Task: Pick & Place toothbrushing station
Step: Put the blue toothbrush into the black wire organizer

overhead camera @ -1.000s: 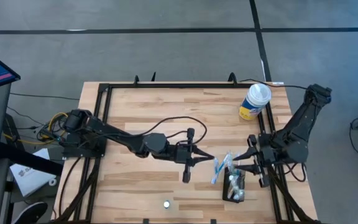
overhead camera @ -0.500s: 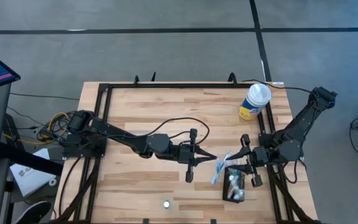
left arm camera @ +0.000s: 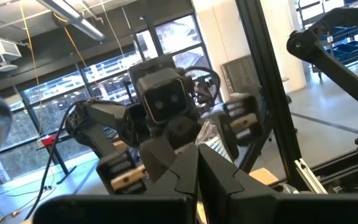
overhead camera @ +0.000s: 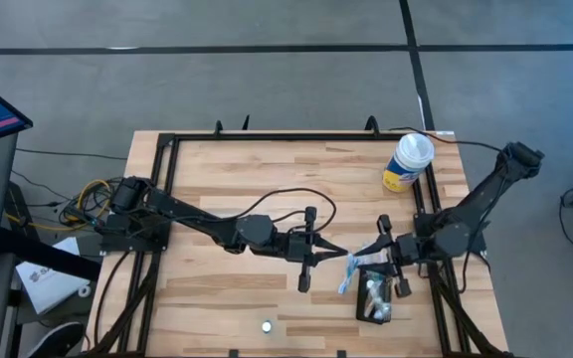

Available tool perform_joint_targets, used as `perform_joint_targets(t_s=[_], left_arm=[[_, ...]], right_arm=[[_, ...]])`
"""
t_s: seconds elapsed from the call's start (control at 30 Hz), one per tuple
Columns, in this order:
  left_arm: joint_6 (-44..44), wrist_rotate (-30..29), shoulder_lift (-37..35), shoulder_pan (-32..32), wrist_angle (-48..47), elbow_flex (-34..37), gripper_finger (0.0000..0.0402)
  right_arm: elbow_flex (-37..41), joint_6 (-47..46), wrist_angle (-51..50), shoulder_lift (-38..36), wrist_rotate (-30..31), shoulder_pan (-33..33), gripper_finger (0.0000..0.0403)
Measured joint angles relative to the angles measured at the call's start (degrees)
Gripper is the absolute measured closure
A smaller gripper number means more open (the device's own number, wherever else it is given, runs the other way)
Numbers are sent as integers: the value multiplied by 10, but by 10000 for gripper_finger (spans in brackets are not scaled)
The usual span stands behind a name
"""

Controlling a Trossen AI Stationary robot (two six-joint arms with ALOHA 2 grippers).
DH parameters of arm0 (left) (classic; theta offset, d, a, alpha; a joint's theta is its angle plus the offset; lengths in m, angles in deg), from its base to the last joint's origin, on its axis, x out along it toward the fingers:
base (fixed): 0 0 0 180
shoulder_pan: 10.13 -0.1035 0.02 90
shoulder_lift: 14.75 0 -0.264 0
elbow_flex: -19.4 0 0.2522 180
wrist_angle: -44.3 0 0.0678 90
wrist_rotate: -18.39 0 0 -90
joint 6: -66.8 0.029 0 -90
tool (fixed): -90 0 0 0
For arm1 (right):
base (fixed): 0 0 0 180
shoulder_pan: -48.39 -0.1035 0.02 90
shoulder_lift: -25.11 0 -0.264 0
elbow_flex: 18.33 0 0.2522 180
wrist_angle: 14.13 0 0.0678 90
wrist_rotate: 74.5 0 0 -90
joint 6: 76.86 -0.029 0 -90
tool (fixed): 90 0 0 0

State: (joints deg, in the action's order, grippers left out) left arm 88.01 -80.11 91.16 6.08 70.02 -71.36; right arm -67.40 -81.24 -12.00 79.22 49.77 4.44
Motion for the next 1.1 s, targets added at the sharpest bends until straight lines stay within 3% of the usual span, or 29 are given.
perform_joint_targets(t_s=[0.77,0.9,1.03,1.1], left_arm=[[0,0,0,1,-5,0,401],[0,0,0,1,-8,0,401],[0,0,0,1,-10,0,401],[0,0,0,1,-10,0,401]], right_arm=[[0,5,64,57,-44,63,295],[0,14,65,58,-48,65,326],[0,34,66,58,-72,65,389],[0,41,66,58,-74,64,394]])
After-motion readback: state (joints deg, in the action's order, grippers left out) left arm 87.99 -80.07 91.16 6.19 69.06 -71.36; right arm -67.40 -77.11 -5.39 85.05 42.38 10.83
